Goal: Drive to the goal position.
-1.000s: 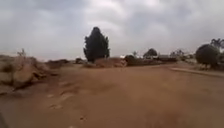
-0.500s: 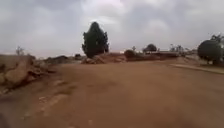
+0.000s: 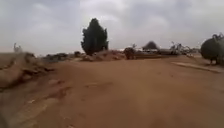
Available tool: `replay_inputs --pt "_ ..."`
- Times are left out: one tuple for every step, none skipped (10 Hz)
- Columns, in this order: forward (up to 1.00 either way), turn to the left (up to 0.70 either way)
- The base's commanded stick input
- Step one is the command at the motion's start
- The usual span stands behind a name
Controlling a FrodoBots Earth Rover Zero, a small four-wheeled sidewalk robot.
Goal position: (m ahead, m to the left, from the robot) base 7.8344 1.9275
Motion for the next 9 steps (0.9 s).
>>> replay_inputs --pt "0.50 0.00" --pt "0.50 0.00" --pt "0.50 0.00" --pt "0.50 0.00" --pt "0.50 0.00" --pt "0.50 0.00" --pt "0.50 0.00" --pt "0.50 0.00" --pt "0.50 0.00"
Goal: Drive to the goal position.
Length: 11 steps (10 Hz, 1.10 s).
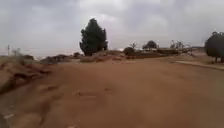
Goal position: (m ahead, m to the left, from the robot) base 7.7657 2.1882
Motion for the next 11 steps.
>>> replay_inputs --pt "0.50 0.00" --pt "0.50 0.00" --pt "0.50 0.00" --pt "0.50 0.00" --pt "0.50 0.00" --pt "0.50 0.00" --pt "0.50 0.00" --pt "0.50 0.00" --pt "0.50 0.00" --pt "0.50 0.00" --pt "0.50 0.00"
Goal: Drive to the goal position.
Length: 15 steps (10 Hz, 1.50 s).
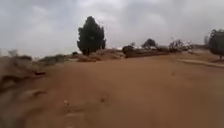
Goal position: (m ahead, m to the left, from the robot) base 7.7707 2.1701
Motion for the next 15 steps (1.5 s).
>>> replay_inputs --pt "0.50 0.00" --pt "0.50 0.00" --pt "0.50 0.00" --pt "0.50 0.00" --pt "0.50 0.00" --pt "0.50 0.00" --pt "0.50 0.00" --pt "0.50 0.00" --pt "0.50 0.00" --pt "0.50 0.00" --pt "0.50 0.00" --pt "0.50 0.00" --pt "0.50 0.00" --pt "0.50 0.00" --pt "0.50 0.00"
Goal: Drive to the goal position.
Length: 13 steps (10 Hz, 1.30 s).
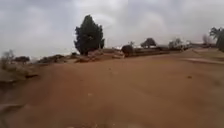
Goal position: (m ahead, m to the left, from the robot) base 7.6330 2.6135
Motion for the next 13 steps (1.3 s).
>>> replay_inputs --pt "0.50 0.00" --pt "0.50 0.00" --pt "0.50 0.00" --pt "0.50 0.00" --pt "0.50 0.00" --pt "0.50 0.00" --pt "0.50 0.00" --pt "0.50 0.00" --pt "0.50 0.00" --pt "0.50 0.00" --pt "0.50 0.00" --pt "0.50 0.00" --pt "0.50 0.00"
